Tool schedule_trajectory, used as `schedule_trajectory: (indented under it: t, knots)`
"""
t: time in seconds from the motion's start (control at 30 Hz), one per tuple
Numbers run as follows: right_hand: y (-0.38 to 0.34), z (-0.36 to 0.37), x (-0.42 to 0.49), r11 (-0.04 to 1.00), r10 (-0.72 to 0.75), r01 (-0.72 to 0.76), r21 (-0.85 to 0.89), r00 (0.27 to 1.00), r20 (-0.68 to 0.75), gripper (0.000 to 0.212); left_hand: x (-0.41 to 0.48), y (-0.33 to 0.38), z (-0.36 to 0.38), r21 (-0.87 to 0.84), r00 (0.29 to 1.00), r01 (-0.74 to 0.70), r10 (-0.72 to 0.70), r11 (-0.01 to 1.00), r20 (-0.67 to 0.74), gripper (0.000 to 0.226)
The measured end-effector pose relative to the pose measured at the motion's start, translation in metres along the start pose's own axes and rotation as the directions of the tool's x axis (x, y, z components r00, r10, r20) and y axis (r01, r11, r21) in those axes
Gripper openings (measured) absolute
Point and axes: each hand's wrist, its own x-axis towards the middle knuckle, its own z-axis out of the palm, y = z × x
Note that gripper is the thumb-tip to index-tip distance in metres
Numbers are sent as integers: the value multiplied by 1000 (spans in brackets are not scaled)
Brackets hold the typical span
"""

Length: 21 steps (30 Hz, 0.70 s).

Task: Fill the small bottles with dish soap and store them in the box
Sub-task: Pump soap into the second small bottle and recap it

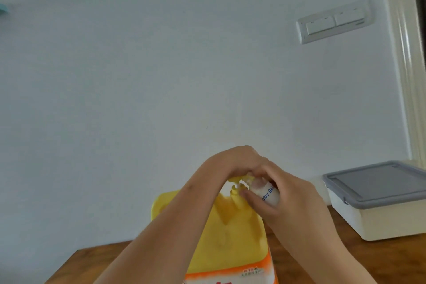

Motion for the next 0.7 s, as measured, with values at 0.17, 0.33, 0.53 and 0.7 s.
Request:
schedule_trajectory:
  t: [0.17, 0.33, 0.53, 0.7]
  knots:
    - [2, 0, -2, 985, -52, 58, -161, 998, 41, 24, 8, -8, 18, 34, 995, 66, -68, 997, 66, 16]
    - [-1, -3, -1, 978, -50, 62, -198, 997, 62, 30, -5, -1, 8, 110, 991, -63, 49, 992, 122, 17]
    - [-1, -10, 5, 995, -53, 62, -80, 993, 104, 40, -13, 9, -6, 24, 994, -36, 33, 999, 107, 31]
    - [2, -13, 0, 996, -89, 92, -14, 986, 143, 31, -5, -5, 9, -119, 998, 65, -62, 991, 30, 29]
